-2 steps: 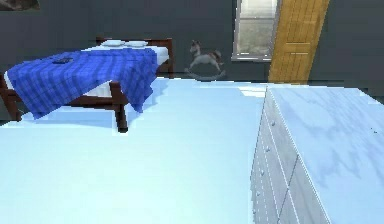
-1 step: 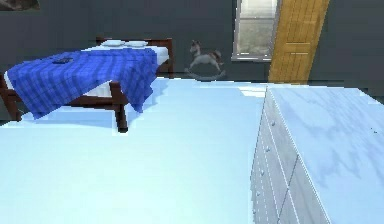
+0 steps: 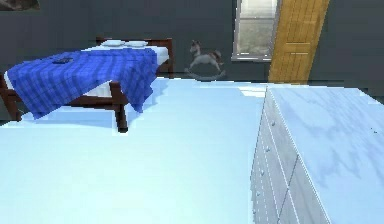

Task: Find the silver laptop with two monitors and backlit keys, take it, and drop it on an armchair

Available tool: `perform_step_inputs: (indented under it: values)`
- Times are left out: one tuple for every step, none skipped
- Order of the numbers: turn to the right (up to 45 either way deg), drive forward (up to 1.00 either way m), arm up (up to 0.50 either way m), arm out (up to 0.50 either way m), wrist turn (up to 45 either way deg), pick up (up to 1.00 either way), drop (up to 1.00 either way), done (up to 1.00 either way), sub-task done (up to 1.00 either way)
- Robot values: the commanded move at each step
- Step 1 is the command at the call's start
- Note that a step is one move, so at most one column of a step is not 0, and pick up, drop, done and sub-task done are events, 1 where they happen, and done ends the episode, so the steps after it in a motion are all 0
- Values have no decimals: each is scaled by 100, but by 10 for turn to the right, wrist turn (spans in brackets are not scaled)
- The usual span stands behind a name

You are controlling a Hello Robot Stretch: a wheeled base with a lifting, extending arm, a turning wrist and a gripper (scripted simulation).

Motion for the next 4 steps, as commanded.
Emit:
perform_step_inputs:
  values:
    - [0, 0, 0, 0, 450, 0, 0, 0, 0]
    - [0, 0, 0, 0, 450, 0, 0, 0, 0]
    - [0, 0, 0, 0, 450, 0, 0, 0, 0]
    - [0, 0, 0, 0, 180, 0, 0, 0, 0]
